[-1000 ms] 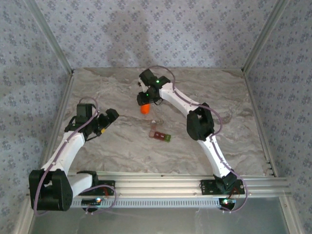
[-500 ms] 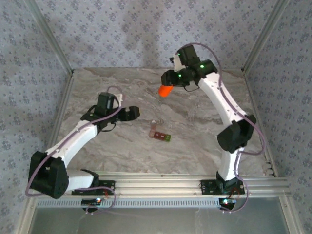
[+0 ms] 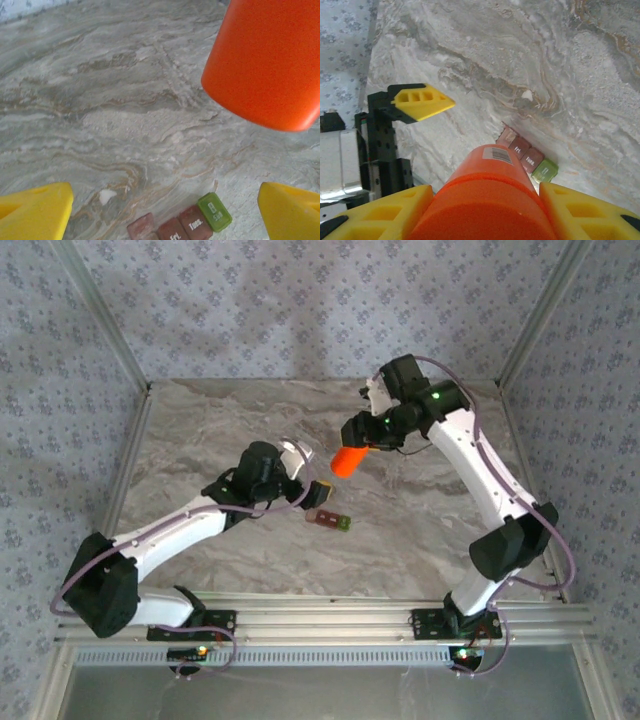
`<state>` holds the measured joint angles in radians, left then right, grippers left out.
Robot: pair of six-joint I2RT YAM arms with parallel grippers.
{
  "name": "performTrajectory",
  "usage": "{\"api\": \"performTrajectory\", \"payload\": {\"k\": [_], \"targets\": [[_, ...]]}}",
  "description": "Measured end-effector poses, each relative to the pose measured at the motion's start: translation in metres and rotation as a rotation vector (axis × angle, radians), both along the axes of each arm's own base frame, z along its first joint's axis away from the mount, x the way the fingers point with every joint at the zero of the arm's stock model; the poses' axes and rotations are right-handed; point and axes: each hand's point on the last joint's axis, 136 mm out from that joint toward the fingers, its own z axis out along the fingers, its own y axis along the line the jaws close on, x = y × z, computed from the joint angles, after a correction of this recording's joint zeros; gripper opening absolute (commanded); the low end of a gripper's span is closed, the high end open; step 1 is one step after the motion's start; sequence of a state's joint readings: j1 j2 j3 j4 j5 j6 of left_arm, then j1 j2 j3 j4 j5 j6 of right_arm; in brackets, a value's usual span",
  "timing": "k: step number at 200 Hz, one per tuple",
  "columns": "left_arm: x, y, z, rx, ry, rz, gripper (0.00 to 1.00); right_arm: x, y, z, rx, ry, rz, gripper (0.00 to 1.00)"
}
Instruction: Sort the pills into containers
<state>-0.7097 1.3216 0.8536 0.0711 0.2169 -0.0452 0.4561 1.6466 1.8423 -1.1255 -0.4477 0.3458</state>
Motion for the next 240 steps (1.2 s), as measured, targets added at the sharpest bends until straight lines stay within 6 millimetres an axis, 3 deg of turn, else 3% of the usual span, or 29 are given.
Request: {"api": "performTrajectory", "payload": {"k": [28,61,143,240], "targets": [[-0.006,-0.016,0.012,-0.023,-0.066,-0.051,0.94,-0.006,0.001,0.009,0.025,-0.007,0.009,0.29],[-0.012,-0.031,0.009,-0.018,-0.083,-0.092,0.91,-0.011,0.003,0.001,0.028,0.024,0.017,0.29],[-0.006,-0.044,0.030,-0.073,-0.119,-0.104,0.77,-0.014,0.015,-0.010,0.078,0.062,0.019,0.29],[-0.010,-0.054,0.027,-0.095,-0.093,-0.143,0.38,-0.014,0.019,-0.021,0.121,0.104,-0.011,0.29]]}}
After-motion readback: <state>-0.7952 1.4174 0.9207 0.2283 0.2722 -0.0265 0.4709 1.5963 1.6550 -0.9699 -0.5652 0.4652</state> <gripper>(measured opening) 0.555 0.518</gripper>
